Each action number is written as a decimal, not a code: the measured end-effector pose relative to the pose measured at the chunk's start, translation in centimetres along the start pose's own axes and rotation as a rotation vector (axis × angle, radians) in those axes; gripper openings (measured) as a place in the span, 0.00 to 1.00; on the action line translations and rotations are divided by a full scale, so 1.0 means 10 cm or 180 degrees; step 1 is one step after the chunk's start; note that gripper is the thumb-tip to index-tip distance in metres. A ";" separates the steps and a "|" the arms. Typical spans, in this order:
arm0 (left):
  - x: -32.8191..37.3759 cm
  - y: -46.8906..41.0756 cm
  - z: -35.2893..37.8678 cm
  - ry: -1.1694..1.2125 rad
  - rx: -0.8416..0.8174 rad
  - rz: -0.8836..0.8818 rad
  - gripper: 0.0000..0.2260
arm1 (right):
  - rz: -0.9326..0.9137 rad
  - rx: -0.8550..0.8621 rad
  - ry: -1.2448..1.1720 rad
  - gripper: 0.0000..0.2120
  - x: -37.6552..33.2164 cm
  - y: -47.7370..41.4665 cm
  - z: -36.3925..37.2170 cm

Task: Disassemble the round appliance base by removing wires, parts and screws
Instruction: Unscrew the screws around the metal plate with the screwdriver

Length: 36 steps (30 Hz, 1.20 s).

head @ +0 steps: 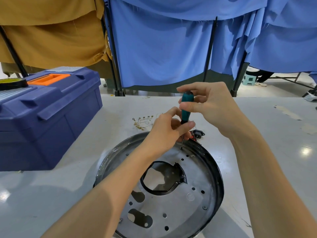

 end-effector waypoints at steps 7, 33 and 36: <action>-0.01 0.00 0.00 0.0260 -0.0015 -0.0025 0.04 | 0.0058 -0.0091 -0.0363 0.12 0.02 0.00 -0.02; 0.02 0.01 0.03 -0.0077 0.0069 -0.0019 0.07 | -0.0012 0.0002 -0.0323 0.12 0.03 -0.01 -0.03; 0.02 0.01 -0.08 -0.0211 0.0347 -0.0034 0.07 | -0.0207 0.0214 -0.0513 0.12 -0.03 0.02 -0.09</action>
Point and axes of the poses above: each hand's wrist, its own y-axis away from the middle knuckle, its own z-axis out of the palm, x = y × z, the point moved 3 cm from there along -y, towards the middle knuckle, and after that the axes turned 13 degrees about -x, right-handed, at the moved point
